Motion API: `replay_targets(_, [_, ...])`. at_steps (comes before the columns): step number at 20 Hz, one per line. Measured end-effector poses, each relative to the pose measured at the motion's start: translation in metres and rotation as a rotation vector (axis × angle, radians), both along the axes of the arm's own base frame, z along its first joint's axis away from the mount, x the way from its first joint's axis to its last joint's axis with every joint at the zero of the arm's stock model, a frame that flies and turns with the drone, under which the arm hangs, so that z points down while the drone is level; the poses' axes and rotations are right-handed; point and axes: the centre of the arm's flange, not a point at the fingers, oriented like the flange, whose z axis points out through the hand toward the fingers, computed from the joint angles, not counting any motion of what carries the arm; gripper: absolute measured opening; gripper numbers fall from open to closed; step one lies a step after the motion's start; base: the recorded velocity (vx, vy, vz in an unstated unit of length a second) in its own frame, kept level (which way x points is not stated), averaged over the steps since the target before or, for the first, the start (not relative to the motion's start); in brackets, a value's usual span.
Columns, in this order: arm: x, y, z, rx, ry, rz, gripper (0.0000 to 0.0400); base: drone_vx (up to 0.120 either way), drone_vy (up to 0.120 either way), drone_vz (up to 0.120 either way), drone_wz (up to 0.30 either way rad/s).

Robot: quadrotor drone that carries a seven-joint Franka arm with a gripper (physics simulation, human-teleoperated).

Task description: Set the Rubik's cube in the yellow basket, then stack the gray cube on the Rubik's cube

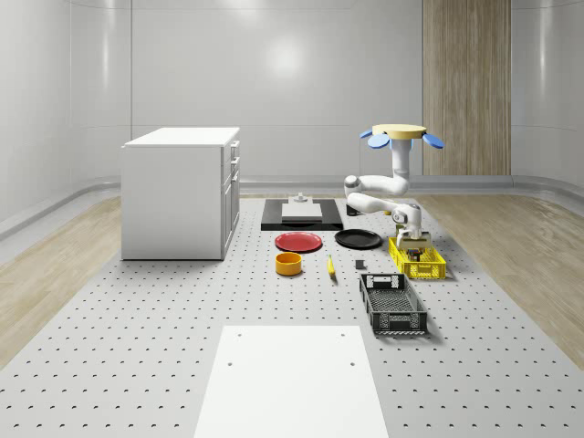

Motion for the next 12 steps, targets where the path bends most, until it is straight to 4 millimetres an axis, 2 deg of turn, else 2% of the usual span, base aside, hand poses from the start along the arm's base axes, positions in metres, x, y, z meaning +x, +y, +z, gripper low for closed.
replay_targets(2, [0.000,0.000,-0.007,0.000,0.000,0.000,0.0394,0.000,0.000,0.020,0.000])
replay_targets(8, [0.000,0.000,-0.028,0.000,0.000,0.000,0.0399,0.000,0.000,0.120,0.000])
replay_targets(9, [0.000,0.000,-0.030,0.000,0.000,0.000,0.0399,0.040,-0.120,0.120,0.000])
replay_targets(12, [0.000,0.000,-0.034,0.000,0.000,0.000,0.0399,0.120,-0.120,0.120,0.000])
